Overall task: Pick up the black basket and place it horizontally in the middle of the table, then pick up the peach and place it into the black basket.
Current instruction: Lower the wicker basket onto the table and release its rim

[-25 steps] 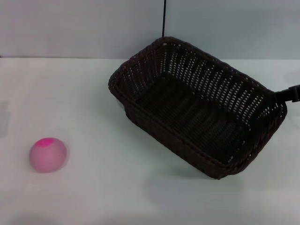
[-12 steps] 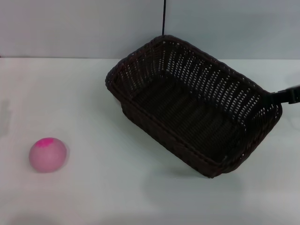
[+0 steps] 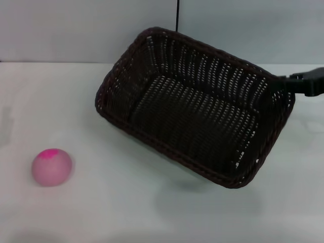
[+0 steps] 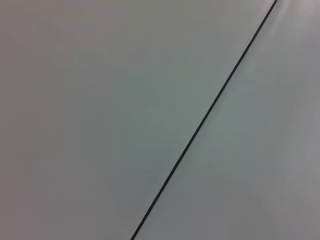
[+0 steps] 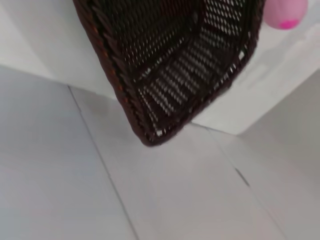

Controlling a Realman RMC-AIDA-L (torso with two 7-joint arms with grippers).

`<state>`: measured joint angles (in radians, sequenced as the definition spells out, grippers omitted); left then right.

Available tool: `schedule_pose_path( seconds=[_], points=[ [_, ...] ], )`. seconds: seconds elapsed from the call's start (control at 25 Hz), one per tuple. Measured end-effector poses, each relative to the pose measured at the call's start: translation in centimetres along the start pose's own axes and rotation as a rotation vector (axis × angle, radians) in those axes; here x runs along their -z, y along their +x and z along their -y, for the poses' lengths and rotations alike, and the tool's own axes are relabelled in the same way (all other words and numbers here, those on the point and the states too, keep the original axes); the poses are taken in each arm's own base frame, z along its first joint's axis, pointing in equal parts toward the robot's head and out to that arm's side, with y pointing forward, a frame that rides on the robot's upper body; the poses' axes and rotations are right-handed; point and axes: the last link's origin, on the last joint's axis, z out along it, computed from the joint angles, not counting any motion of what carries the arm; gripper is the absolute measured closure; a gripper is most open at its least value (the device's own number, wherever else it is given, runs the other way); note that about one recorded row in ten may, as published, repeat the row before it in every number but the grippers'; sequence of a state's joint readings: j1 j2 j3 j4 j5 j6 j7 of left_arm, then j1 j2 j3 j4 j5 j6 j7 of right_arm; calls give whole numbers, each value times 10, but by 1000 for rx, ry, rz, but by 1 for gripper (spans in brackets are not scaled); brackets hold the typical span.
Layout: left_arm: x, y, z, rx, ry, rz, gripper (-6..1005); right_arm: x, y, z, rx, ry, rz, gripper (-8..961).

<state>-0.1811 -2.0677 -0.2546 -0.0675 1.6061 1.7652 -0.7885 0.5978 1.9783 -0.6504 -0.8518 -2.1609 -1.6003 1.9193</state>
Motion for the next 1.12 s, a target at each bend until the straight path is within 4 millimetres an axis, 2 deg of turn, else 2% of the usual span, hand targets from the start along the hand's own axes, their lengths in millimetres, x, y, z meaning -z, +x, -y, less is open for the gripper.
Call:
schedule_pose_path(
  seconds=[0.6, 0.92, 1.12],
  points=[
    [-4, -4, -2, 15, 2, 6, 313, -6, -5, -16, 240, -130, 163, 761],
    [-5, -5, -1, 17, 5, 11, 315, -6, -1, -19, 264, -163, 206, 762],
    [-8, -6, -2, 20, 4, 13, 316, 2, 5, -21, 250, -216, 232, 762]
  ],
)
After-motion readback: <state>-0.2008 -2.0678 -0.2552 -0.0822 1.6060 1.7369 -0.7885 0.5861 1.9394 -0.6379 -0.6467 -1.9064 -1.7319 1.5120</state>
